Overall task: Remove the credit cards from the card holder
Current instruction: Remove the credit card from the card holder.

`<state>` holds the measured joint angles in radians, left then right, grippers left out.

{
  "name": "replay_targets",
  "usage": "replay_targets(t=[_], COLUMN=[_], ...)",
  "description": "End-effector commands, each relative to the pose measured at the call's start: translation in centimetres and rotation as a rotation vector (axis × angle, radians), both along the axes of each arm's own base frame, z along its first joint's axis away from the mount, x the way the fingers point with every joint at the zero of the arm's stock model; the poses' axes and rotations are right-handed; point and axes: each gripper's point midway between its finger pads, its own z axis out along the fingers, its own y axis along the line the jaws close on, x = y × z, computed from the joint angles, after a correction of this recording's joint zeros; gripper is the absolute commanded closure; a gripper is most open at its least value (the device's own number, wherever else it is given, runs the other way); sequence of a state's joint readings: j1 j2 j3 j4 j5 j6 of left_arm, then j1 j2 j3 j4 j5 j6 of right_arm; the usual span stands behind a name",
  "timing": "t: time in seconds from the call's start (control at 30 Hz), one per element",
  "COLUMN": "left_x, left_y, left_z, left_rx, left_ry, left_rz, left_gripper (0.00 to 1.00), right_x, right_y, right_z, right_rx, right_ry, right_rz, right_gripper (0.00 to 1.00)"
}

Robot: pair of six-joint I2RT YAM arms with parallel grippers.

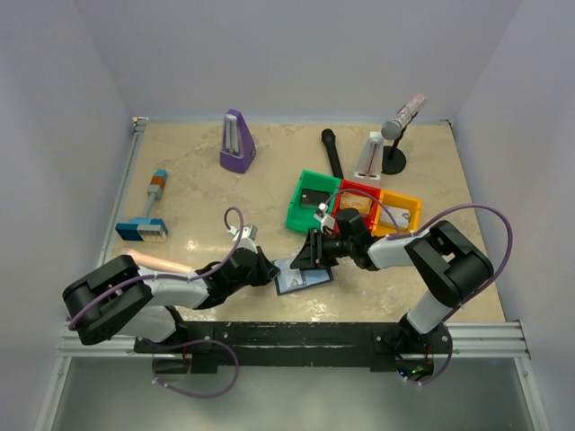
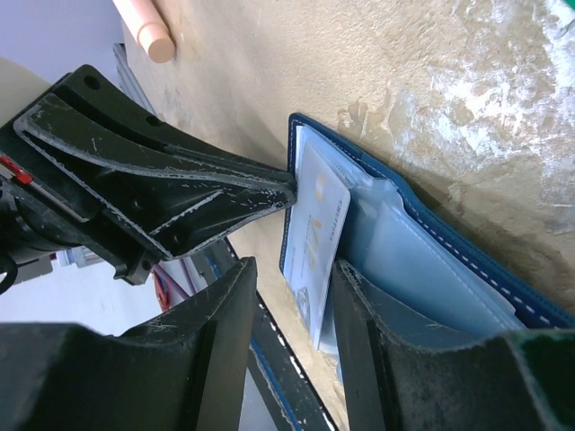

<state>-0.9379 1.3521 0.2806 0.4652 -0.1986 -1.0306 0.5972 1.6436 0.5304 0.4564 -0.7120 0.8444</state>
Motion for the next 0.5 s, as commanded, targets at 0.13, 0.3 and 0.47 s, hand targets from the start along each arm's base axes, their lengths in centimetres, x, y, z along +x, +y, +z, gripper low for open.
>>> replay_targets(t=[0.13,0.3,0.47], left_x=[-1.0,-0.9,-0.8], left_y=[0.7,0.6,0.7], left_z=[-1.4,-1.0,-0.6], left_rx=[0.046,0.027,-0.004], left_ry=[0.009,-0.011,-0.035], left_rz=[-0.043,-0.044,-0.031], left_gripper=[1.0,1.0,0.95], right_x=[-0.2,-0.5,-1.1], right_y=[0.6,0.7,0.5], right_z=[0.1,-0.1,-0.5], right_rx=[-0.002,-0.012,-0.037], right_ry=[0.061,0.076,0.092], right_rz=[0.022,0.053,0.085], right_gripper=[0.57,0.56,0.56])
